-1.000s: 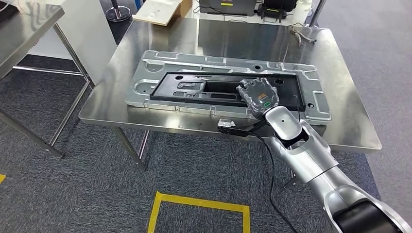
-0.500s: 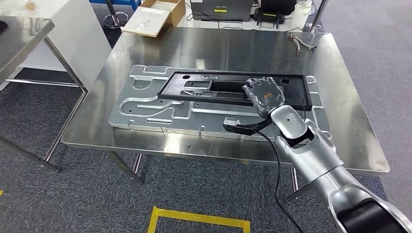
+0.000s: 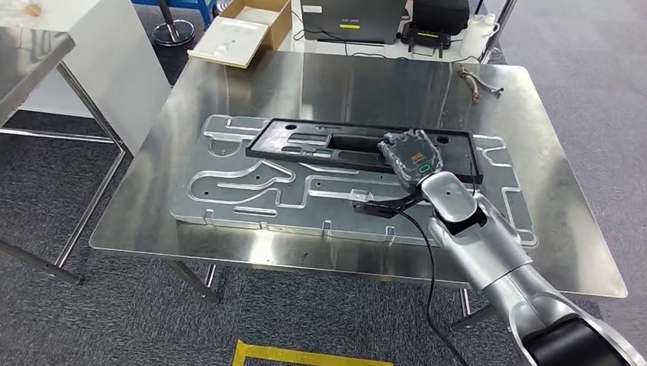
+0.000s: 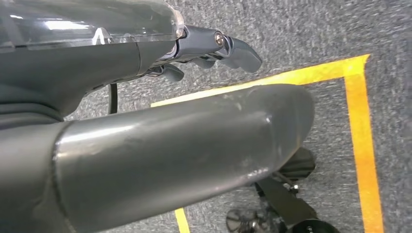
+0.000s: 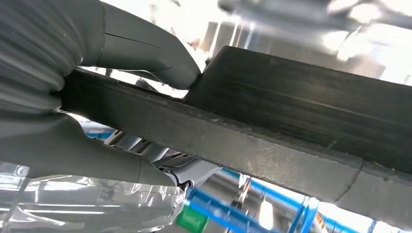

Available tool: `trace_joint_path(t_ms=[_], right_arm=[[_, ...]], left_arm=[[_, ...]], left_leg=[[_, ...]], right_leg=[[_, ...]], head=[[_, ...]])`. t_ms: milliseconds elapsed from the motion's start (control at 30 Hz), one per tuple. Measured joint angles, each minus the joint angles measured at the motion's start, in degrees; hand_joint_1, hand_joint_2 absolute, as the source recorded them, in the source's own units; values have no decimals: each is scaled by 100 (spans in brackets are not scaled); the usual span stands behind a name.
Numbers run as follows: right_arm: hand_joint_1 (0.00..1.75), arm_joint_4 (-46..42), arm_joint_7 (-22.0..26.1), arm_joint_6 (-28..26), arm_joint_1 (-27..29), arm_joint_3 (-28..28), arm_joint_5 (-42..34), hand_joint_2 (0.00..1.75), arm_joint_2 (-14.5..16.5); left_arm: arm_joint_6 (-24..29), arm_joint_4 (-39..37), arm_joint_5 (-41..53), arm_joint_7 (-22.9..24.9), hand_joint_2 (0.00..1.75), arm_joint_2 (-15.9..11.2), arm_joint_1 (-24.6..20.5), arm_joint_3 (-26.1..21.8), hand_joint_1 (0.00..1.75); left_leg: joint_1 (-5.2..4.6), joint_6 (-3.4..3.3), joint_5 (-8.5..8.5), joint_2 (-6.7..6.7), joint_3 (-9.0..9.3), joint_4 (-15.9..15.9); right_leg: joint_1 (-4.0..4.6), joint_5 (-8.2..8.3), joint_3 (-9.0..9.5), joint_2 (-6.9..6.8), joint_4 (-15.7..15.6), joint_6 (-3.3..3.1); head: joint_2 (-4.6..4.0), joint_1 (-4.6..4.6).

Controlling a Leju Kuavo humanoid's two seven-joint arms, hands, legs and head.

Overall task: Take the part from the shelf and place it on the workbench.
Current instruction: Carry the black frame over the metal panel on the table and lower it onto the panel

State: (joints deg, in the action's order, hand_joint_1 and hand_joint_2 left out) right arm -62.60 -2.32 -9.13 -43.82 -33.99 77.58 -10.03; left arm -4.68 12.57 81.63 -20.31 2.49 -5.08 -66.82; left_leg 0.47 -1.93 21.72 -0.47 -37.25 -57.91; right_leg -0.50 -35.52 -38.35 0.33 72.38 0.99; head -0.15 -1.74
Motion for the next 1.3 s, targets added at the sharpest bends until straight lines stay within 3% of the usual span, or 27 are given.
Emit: trace_joint_path(t_ms=[33, 67, 133, 200, 267, 367, 400, 500, 533, 567, 633, 700, 733, 867, 933, 1000, 1033, 1067, 1100, 1200, 1233, 1300], right_arm=[[175, 90, 9, -29, 57, 4, -1, 175, 27], [175, 186, 18, -64, 112, 4, 1, 175, 50], [175, 367, 28, -157, 197, 4, 4, 175, 76], [175, 521, 32, -268, 228, 5, 2, 175, 98], [175, 666, 43, -373, 255, 7, -24, 175, 120], [175, 869, 53, -528, 312, 30, -86, 175, 187], [175, 950, 55, -588, 329, 51, -103, 175, 224], [175, 1211, 63, -774, 417, 135, -133, 175, 316], [175, 1289, 68, -822, 438, 166, -135, 175, 343], [175, 1362, 78, -861, 446, 198, -138, 175, 367], [87, 1492, 108, -925, 446, 262, -142, 175, 398], [0, 1588, 132, -968, 448, 326, -142, 175, 404], [0, 1632, 140, -978, 454, 358, -138, 175, 404], [0, 1747, 145, -981, 489, 515, -89, 175, 406], [0, 1779, 146, -985, 492, 583, -70, 175, 406], [0, 1806, 148, -990, 503, 627, -62, 175, 408], [0, 1818, 149, -991, 508, 644, -60, 175, 408], [0, 1828, 151, -990, 508, 658, -60, 175, 408], [0, 1835, 153, -990, 503, 670, -58, 175, 408], [0, 1839, 169, -983, 442, 705, -46, 175, 431], [0, 1839, 175, -980, 422, 716, -43, 175, 454], [0, 1839, 183, -978, 407, 727, -39, 175, 512]], left_arm=[[0, 0, 3, 0, 0, 0, -3, 0, 0], [-1, 0, 7, -1, 0, 0, -3, 0, 0], [-5, 0, 13, -3, 0, 1, -1, 0, 0], [-8, 0, 14, -7, 0, 2, -7, 0, 0], [-8, 0, 14, -10, 0, 1, -14, 0, 0], [-2, 0, 11, -11, 0, 2, -17, 0, 0], [2, 0, 10, -11, 0, 1, -17, 0, 0], [15, 0, 10, -11, 0, 0, 2, 0, 0], [19, 0, 11, -11, 0, 0, 16, 0, 0], [24, 0, 12, -11, 0, 0, 29, 0, 0], [38, 0, 13, -11, 0, 0, 39, 0, 0], [62, 0, 19, -23, 0, 1, 31, 1, 0], [77, 0, 29, -36, 0, 2, 30, 1, 0], [114, 0, 51, -81, 0, 2, 37, 3, 0], [121, 0, 42, -85, 0, 2, 28, 3, 0], [122, 0, 33, -86, 0, 1, 26, 2, 0], [121, 0, 30, -86, 0, 1, 28, 2, 0], [118, 0, 26, -86, 0, 0, 29, 2, 0], [112, 0, 22, -85, 0, 0, 29, 2, 0], [79, -3, 15, -84, 0, 14, 26, 2, 0], [69, -5, 14, -82, 0, 19, 26, 2, 0], [58, -7, 10, -79, 0, 21, 25, 2, 0]], left_leg=[[3, 3, 26, -5, 17, -10], [6, 13, 55, -14, 39, -25], [11, 49, 119, -33, 91, -57], [-8, 104, 163, -44, 112, -82], [-24, 167, 173, -46, 120, -75], [-14, 259, 276, -37, 97, -176], [-9, 285, 412, -29, 11, -384], [7, 338, 913, -7, -461, -1438], [13, 349, 944, -2, -546, -1626], [21, 355, 866, 2, -521, -1594], [42, 361, 521, 3, -180, -967], [43, 331, 332, -12, 173, -327], [39, 298, 319, -19, 251, -183], [25, 128, 299, -1, 264, -128], [34, 65, 279, 19, 260, -111], [17, 35, 276, 29, 245, -110], [4, 29, 274, 31, 242, -110], [-9, 24, 271, 32, 242, -111], [-23, 19, 268, 31, 247, -110], [-60, 26, 262, 28, 270, -112], [-56, 47, 260, 32, 273, -111], [-33, 109, 247, 44, 279, -90]], right_leg=[[-21, 56, -124, -3, 117, 17], [-40, 222, -142, -9, 19, 28], [-67, 707, 82, -39, -670, 21], [-48, 957, 299, -66, -1235, -14], [-15, 958, 337, -63, -1339, -56], [-46, 975, 381, -77, -1392, -151], [-60, 979, 404, -94, -1413, -183], [-47, 956, 438, -144, -1418, -234], [-44, 947, 448, -148, -1415, -238], [-45, 936, 463, -146, -1410, -235], [-53, 900, 507, -132, -1390, -204], [-37, 854, 536, -114, -1355, -144], [-23, 843, 541, -106, -1346, -112], [-32, 785, 518, -79, -1282, -5], [-37, 487, 304, -72, -800, 31], [-34, 140, -47, -69, -59, 41], [-30, 82, -158, -69, 173, 31], [-22, 132, -171, -68, 204, 10], [-8, 268, -82, -66, 36, -25], [84, 714, 502, -96, -1084, -227], [118, 767, 618, -108, -1322, -284], [157, 785, 651, -113, -1433, -329]], head=[[0, -1], [0, 0], [0, 1], [0, 1], [0, 0], [0, 0], [0, -1], [0, -1], [0, -1], [0, -1], [0, -1], [0, -1], [0, 0], [0, 1], [0, 1], [0, 1], [0, 1], [0, 1], [0, 1], [0, 1], [0, 0], [0, 1]])
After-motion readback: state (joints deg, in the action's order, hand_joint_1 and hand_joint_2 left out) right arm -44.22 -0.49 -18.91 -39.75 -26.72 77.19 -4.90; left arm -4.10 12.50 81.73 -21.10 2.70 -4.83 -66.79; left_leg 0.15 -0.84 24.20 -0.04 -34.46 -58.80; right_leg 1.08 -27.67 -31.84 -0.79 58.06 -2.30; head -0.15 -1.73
